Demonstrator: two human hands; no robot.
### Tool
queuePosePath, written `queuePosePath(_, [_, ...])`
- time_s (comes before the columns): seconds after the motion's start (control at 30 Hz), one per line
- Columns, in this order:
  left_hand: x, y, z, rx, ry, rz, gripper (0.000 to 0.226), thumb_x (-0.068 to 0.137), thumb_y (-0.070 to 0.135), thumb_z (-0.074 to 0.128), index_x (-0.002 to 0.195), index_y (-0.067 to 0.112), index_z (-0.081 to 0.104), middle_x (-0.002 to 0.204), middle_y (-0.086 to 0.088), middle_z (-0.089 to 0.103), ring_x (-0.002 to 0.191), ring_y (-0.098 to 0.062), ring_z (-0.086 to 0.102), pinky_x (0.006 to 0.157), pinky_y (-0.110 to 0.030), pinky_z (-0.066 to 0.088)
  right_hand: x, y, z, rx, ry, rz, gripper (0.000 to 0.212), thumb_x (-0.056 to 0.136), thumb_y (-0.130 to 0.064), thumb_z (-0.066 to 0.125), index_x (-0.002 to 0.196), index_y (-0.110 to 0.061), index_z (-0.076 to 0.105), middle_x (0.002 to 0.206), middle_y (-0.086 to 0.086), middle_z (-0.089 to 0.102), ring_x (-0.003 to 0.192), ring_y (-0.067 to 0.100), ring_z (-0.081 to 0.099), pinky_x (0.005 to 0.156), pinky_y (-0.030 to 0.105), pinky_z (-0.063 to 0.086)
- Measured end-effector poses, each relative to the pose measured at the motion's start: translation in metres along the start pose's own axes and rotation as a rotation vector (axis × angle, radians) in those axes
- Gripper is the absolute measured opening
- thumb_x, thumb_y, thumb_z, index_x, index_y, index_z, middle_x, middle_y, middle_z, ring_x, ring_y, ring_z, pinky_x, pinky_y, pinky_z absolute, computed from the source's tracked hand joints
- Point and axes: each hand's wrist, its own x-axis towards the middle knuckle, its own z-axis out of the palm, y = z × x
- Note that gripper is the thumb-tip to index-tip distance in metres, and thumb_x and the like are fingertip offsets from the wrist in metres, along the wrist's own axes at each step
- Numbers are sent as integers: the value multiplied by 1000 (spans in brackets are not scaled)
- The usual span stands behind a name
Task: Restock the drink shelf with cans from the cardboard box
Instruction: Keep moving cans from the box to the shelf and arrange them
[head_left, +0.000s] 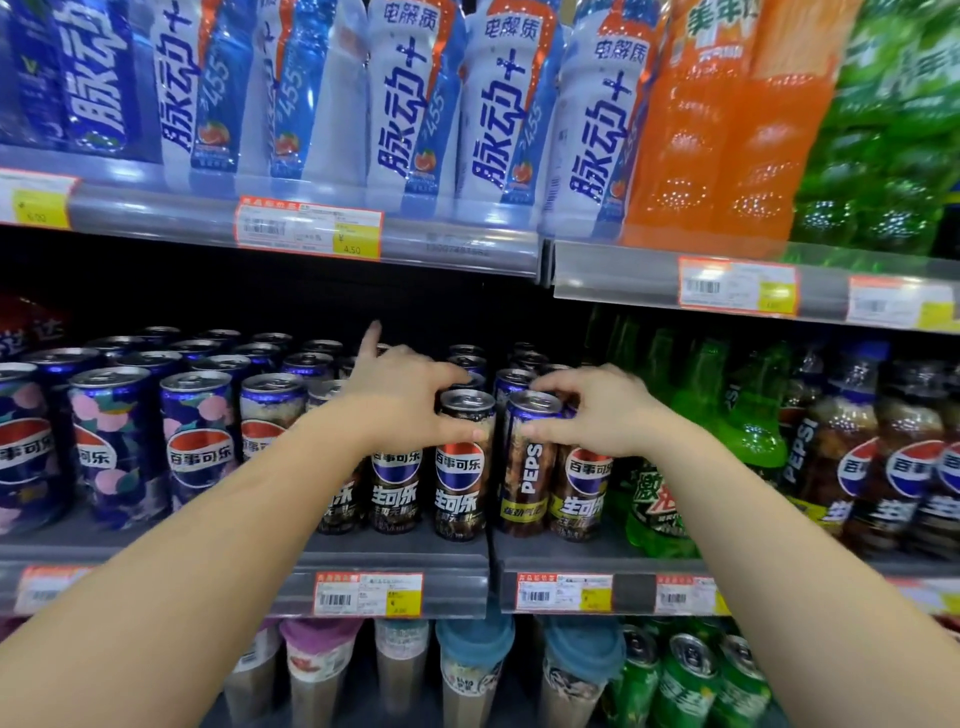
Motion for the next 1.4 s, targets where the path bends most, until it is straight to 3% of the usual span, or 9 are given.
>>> queuePosePath(0.1, [1,3,7,-15,-26,-1,71,77,78,43,138,42,43,130,6,60,133,-19,39,115,-53,-14,3,-4,1,-51,40,-1,65,73,-72,60,129,-41,54,135,-6,56,134,26,35,117,49,8])
queuePosePath(0.23, [1,3,8,-37,-28,-22,73,76,79,42,138,41,44,132,4,58,135,-20,37,114,-52,-15,9,-9,6,-55,71,33,71,57,-86,58,105,-34,54,108,-6,63,123,23,44,117,51,9])
queuePosePath(0.33, [0,4,8,-33,-35,-29,73,76,79,41,139,41,43,132,4,59,135,-20,38,114,-53,-15,10,-14,5,-93,13,18,89,52,-93,49,119,-33,48,122,-3,59,130,25,40,118,53,6])
queuePosePath(0.5, [-1,4,7,-36,-42,-41,73,76,79,41,139,41,42,133,5,57,135,-19,37,115,-52,-15,5,-3,-15,31,-167,-123,60,82,-56,64,136,-49,40,141,-12,51,138,18,35,117,53,-9])
queuePosePath(0.67, [-2,5,8,-38,-25,-40,73,77,78,42,139,40,43,130,5,59,133,-20,39,115,-52,-13,11,-6,0,-52,8,-75,61,70,-76,60,119,-40,53,111,-11,63,126,23,42,117,53,-1])
queuePosePath(0.83, [-3,4,10,-44,-11,-34,72,77,78,43,139,41,43,128,6,60,132,-19,40,116,-52,-11,9,-1,0,-84,-46,-123,68,76,-67,61,138,-45,41,143,-8,49,140,26,28,117,55,-6])
queuePosePath(1.13, [-1,4,15,-11,31,-56,77,73,83,41,137,40,46,127,6,61,130,-18,43,117,-51,-7,7,-1,0,-70,29,-84,74,73,-71,61,136,-38,44,136,-6,54,133,23,37,118,54,3])
queuePosePath(1.27, [-1,4,17,-23,34,-61,84,68,87,41,136,38,45,128,5,59,130,-18,43,117,-52,-5,-1,12,-16,131,94,-96,63,85,-58,59,140,-31,45,136,-1,54,119,20,51,105,38,39])
queuePosePath(1.4, [-3,-9,1,-195,244,-137,96,62,90,24,135,33,47,134,-1,56,130,-23,44,117,-52,10,-12,24,-27,118,118,-112,45,94,-33,58,137,-25,50,137,0,54,110,13,53,87,23,38])
